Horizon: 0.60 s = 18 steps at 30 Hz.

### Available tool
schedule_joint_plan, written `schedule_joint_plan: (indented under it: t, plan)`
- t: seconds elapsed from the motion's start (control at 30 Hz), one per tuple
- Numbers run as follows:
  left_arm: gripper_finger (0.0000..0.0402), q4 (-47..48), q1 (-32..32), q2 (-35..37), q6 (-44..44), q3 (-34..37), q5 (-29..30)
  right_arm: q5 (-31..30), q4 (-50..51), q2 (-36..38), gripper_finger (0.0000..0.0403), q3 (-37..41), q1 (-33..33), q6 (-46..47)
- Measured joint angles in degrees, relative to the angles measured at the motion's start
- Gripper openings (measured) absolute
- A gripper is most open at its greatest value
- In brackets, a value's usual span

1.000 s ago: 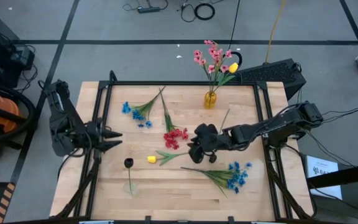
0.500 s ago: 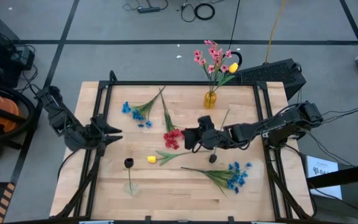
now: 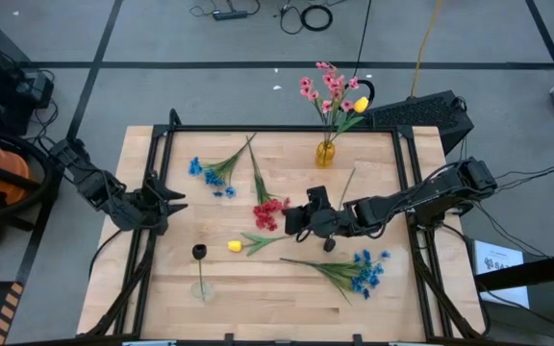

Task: Sort flowers into vase by color
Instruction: Put the bottom blue flowers into the transparent vase

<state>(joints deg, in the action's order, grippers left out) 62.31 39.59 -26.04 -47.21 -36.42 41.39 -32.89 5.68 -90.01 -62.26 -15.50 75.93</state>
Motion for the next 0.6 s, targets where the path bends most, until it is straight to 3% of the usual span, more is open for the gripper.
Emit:
schedule_joint_plan:
  t: [0.17, 0.4, 0.6]
  plan:
    - [0.0143, -0.6, -1.2, 0.0, 1.1, 0.0, -0.7, 3.7, 8.3, -4.2, 0.0005, -3.6, -1.4, 4.7]
    - [0.0143, -0.6, -2.1, 0.0, 1.2, 0.0, -0.7, 8.0, 33.4, -6.4, 0.0003, -12.9, -3.5, 13.9]
    - [0.0143, -5.0, -2.1, 0.0, 3.7, 0.0, -0.7, 9.6, 47.4, -6.0, 0.0002, -17.5, -5.2, 22.6]
